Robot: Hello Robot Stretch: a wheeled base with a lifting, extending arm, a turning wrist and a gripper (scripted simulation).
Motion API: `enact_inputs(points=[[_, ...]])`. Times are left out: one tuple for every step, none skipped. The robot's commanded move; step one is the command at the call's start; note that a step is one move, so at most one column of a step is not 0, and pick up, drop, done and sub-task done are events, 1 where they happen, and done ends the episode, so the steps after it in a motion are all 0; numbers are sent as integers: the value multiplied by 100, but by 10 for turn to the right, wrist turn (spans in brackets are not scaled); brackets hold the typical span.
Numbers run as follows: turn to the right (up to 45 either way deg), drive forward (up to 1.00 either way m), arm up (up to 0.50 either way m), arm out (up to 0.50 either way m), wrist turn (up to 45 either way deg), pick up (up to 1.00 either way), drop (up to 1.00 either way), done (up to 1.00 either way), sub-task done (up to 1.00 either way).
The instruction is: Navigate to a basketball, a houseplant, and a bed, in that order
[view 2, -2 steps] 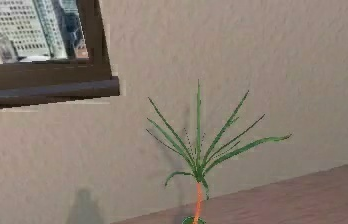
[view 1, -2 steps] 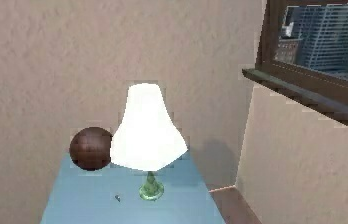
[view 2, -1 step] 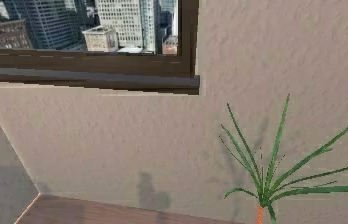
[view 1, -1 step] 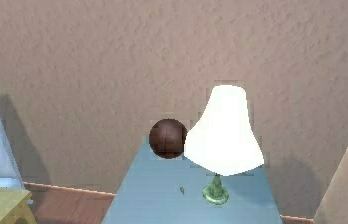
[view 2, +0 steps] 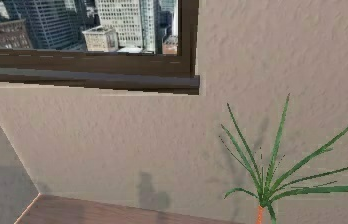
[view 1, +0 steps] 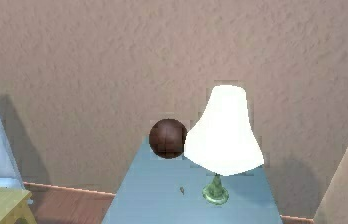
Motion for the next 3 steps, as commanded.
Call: enact_inputs(points=[[450, 0, 0, 0, 0, 0, 0, 0, 0], [450, 0, 0, 0, 0, 0, 0, 0, 0], [360, 0, 0, 0, 0, 0, 0, 0, 0]])
